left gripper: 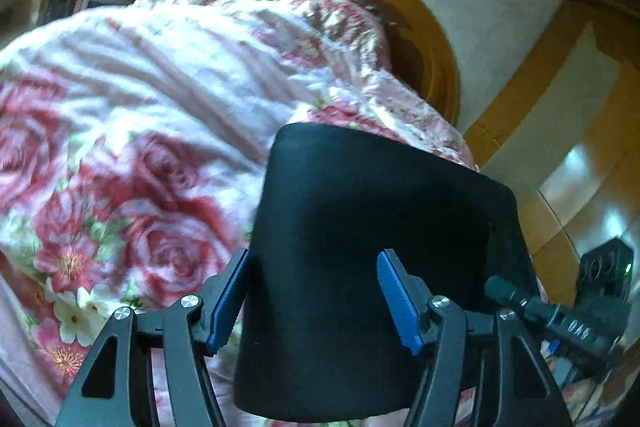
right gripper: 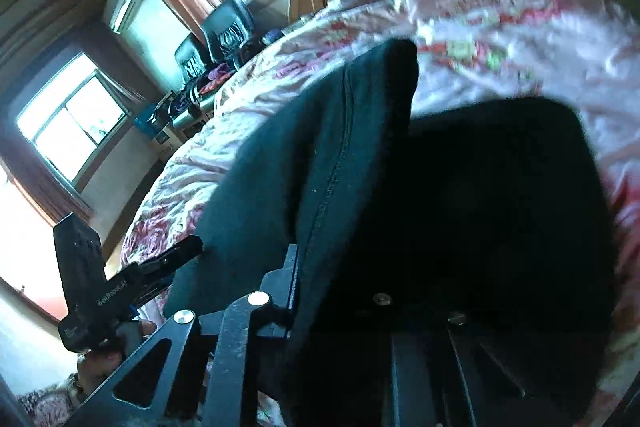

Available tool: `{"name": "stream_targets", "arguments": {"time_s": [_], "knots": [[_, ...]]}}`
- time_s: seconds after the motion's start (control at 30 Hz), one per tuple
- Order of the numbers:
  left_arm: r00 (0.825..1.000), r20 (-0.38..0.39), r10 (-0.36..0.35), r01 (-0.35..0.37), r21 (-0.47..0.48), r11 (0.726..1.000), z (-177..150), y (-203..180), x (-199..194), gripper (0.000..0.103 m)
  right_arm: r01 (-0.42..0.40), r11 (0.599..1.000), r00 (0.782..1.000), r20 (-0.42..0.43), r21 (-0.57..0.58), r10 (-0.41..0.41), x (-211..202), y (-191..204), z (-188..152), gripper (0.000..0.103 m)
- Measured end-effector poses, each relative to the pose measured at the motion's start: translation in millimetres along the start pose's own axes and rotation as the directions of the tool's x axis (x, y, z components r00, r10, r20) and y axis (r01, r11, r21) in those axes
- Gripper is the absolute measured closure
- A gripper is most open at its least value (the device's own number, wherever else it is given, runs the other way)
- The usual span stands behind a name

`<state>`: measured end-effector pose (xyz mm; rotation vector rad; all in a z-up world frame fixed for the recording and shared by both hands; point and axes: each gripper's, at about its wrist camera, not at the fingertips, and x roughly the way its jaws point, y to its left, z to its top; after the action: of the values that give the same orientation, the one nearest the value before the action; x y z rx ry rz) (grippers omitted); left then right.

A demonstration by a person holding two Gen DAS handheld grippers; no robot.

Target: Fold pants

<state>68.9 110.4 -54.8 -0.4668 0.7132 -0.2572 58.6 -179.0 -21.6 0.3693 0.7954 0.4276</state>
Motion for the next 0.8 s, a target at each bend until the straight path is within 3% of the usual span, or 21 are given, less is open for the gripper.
{"name": "stream_targets", "arguments": {"time_s": [0.27, 0.47, 0.8], "knots": [[0.999, 0.038, -0.008, 0.004, 0.103, 0.995, -3.4, -22.8, -9.6, 0.038, -0.054, 0.997, 0.998, 0.047, 0.046, 0.052, -30.8, -2.5, 5.6, 0.088], [0.993, 0.117, -0.023, 0.004, 0.162, 0.987, -2.2, -36.2, -23.2, 0.038, -0.061, 0.998, 0.992, 0.114, 0.025, 0.058, -64.7, 1.8, 13.9, 0.088], [1.000, -0.024, -0.002, 0.009, 0.318, 0.948, -21.6, -69.3, 6.1, 0.038, 0.060, 0.990, 0.994, 0.085, 0.124, -0.071, -67.2, -51.4, 1.9, 0.088]]}}
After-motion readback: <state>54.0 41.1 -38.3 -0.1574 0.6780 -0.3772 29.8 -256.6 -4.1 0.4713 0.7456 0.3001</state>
